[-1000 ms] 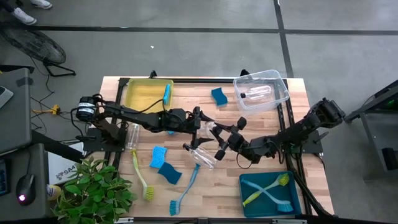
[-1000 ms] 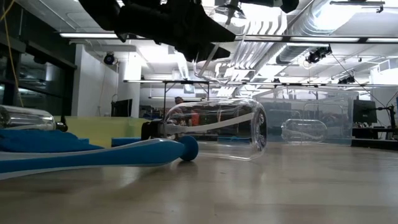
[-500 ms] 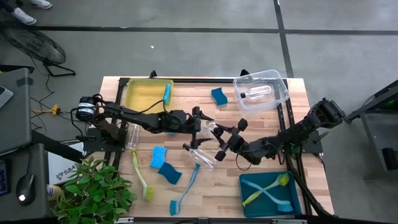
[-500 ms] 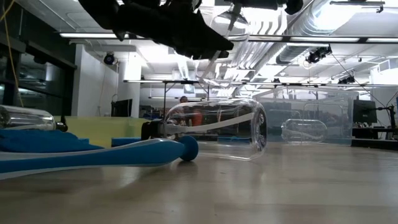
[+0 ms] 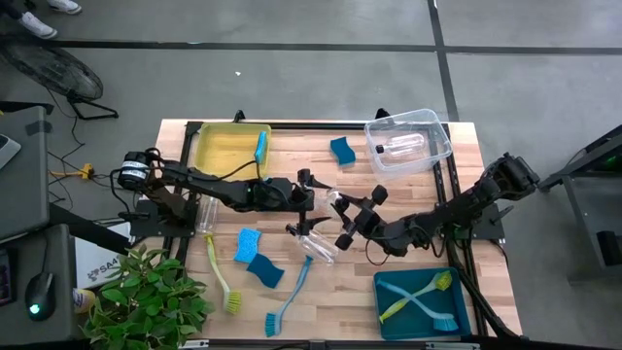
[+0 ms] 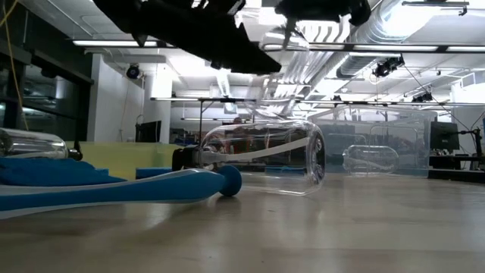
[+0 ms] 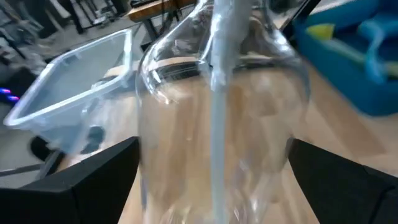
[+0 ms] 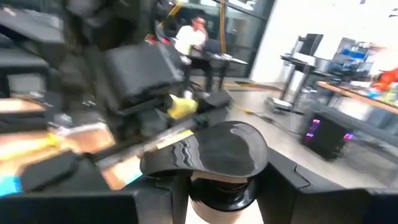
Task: Pick & Place Kitchen Sink Supplies
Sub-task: Put the transparent soap dispenser into the transparent bin
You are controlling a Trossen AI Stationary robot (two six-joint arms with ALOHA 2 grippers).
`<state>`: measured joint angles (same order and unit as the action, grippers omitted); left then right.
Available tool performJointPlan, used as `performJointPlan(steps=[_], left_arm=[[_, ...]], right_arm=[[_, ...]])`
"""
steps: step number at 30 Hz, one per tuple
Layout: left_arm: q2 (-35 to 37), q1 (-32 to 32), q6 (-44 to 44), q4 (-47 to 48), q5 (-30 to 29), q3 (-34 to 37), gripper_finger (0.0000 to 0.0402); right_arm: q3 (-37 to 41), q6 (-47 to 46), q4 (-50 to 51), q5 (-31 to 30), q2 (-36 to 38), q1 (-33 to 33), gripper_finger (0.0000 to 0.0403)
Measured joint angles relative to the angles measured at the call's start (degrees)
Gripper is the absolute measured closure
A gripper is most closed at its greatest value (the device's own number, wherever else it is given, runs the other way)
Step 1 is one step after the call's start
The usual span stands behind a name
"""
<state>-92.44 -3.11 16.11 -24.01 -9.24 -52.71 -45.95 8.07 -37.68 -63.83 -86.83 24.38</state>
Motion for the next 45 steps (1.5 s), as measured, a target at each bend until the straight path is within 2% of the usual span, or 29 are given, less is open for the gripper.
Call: performJointPlan(steps=[4,11,19,23,26,31,39,45], left_arm=[[1.62,0.00,2.61,0.80,-3.77,0.09,0.0003],[6.16,0.02,3.11,7.42,-9.63,0.07,0.0003],[9.09,0.07,-1.42,15.85,-10.07,0.07,0.0003],[9.09,0.09,-1.91,18.21,-10.25,0.07,0.0002],[9.09,0.11,-2.81,18.67,-10.83,0.07,0.0002],[9.09,0.11,-2.93,18.12,-10.88,0.07,0.0002],[9.09,0.11,-5.33,19.45,-10.84,0.07,0.0002],[9.07,0.11,-7.41,21.95,-10.81,0.07,0.0002]], right_arm=[[0.02,-2.92,3.88,-2.64,0.00,-0.04,0.0276],[0.02,-0.54,4.29,-7.45,2.53,-0.28,0.0276],[-0.05,11.92,4.19,-17.08,14.05,-2.62,0.0276],[-0.11,19.94,5.32,-23.94,20.58,-5.71,0.0276],[-0.11,22.85,7.51,-26.27,24.83,-8.84,0.0276],[-0.11,17.00,18.42,-26.10,29.69,-14.72,0.0276],[-0.11,-4.18,41.67,-16.24,32.11,-22.99,0.0276],[-0.09,-12.54,57.91,-0.90,31.61,-31.64,0.0276]])
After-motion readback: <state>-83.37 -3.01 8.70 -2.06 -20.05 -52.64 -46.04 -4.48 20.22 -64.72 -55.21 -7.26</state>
